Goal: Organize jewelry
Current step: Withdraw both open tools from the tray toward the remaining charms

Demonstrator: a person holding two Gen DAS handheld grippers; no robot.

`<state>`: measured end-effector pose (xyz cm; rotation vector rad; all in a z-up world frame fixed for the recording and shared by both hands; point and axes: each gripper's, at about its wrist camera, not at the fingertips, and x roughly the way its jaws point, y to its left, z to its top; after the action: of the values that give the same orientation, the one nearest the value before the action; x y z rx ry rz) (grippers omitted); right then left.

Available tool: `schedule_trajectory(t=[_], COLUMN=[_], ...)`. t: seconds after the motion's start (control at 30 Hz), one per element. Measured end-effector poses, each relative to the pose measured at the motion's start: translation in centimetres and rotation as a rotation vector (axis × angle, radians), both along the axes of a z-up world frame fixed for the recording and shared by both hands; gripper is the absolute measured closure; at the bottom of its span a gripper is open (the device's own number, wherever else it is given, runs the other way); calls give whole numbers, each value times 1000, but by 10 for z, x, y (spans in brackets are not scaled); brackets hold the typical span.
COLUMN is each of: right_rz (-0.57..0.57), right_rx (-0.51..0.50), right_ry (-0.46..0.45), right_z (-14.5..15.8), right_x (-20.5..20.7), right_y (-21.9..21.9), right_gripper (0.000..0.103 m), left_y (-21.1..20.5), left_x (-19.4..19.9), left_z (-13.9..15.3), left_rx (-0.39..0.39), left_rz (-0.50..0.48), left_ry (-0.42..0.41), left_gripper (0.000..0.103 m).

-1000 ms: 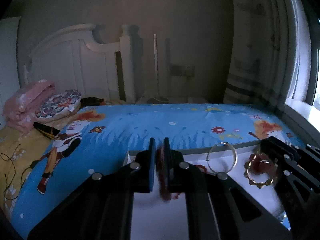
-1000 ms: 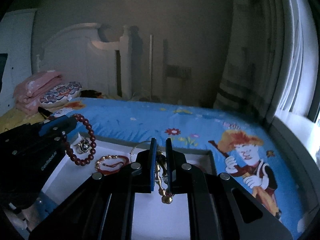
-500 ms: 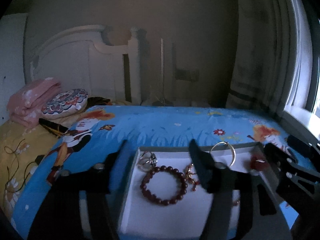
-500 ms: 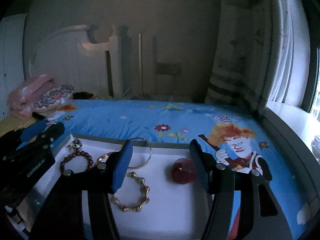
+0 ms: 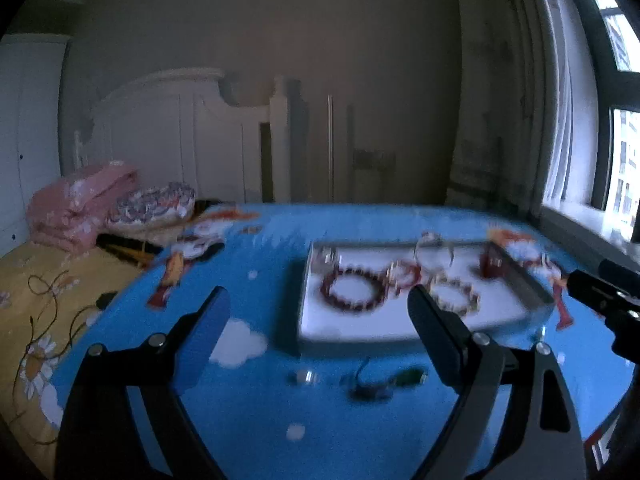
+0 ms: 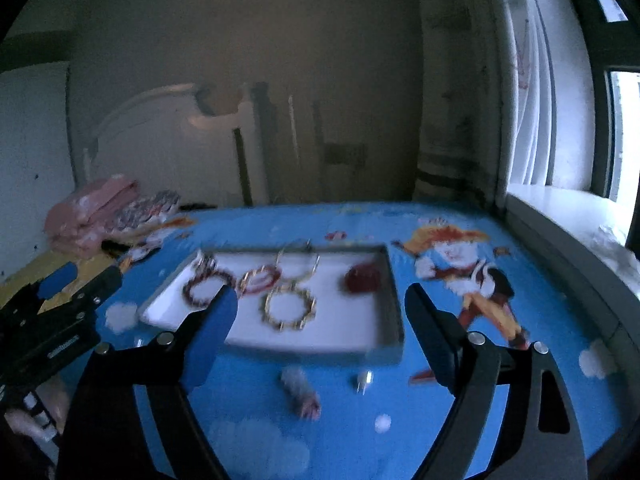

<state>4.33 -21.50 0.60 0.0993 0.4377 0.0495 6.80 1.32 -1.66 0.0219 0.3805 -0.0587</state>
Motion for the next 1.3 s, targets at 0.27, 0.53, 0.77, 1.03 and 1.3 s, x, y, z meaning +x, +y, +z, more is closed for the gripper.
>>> schedule_trajectory(t=[0.27,0.53,0.77,1.03,1.3], right_rz=[17,28,30,28,39], right_rx=[-31,-23,-1,10,-17], right_ry=[55,85,111,147,203], right_z=[-36,-54,-64,-78,-80], right_x=[-24,-25,-23,-17,1], right_y=[8,13,10,9,14], right_gripper=[22,22,21,21,21], left_y=[9,12,16,14,12], left_x=[-11,-17,-15,-9,-8], left_z=[-26,-43,-50,-61,-66], left_rx=[33,40,9,16,24], left_rz=[-3,-25,-21,-28,-39], left_ry=[39,61,81,119,124], left_gripper=[16,16,15,15,12])
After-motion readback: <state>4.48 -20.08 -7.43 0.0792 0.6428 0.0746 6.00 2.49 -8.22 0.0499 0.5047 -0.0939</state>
